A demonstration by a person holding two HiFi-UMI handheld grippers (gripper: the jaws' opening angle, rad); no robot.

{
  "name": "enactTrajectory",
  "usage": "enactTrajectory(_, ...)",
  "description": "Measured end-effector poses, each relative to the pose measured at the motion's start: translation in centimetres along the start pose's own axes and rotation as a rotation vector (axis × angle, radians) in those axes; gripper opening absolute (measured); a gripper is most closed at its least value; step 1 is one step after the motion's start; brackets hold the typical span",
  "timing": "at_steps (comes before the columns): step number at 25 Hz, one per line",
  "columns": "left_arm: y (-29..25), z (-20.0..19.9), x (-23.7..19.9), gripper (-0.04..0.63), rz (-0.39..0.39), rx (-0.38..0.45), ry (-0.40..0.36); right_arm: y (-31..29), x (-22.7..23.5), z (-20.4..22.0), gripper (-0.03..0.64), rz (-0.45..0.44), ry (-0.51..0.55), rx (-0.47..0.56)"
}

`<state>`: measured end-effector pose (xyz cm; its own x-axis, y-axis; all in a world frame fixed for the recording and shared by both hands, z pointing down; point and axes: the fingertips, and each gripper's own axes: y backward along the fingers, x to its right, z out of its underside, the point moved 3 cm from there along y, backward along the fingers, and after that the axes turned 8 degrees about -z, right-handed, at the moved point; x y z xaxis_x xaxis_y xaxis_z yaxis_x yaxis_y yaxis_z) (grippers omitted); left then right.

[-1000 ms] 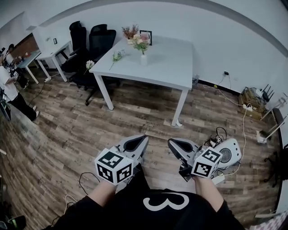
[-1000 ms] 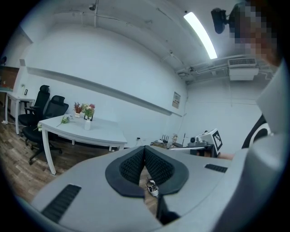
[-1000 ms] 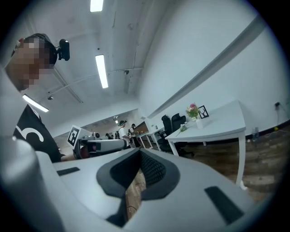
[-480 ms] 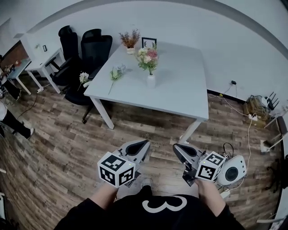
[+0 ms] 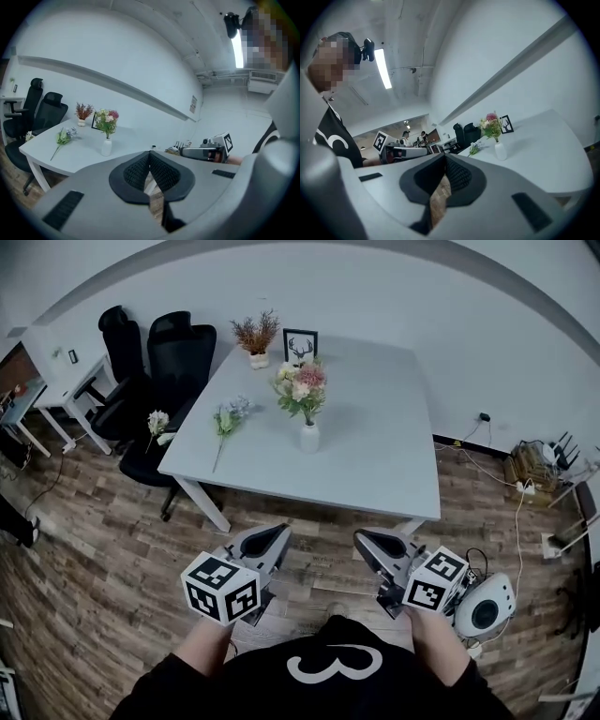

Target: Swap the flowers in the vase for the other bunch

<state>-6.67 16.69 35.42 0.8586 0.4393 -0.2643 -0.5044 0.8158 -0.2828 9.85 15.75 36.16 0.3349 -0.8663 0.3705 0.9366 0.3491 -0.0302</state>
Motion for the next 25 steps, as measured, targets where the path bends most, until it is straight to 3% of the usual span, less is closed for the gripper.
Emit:
enactTrajectory(9, -8.7, -3.8, -4.4, 0.011, -0.036, 0.008, 0.01, -5.5, 9.5, -4.0, 0.009, -0.101, 0.01, 0.008)
enactTrajectory(14, -15.0, -6.4, -7.4, 0.011, -0.053, 0.01, 0.099, -7.8, 16.7, -6.7, 0.009, -0.139, -0.026, -0.006)
enactTrajectory(18, -19.4, -8.8, -8.6, 0.011, -0.062, 0.008, 0.105, -9.6, 21.5, -8.6, 0.009, -0.17, -0.028, -0.039)
enactTrajectory(25, -21.7, -9.3, -11.8, 0.011, -0.101, -0.008, 0.16, -12.5, 24.1, -9.5, 0.011, -0.233, -0.021, -0.066)
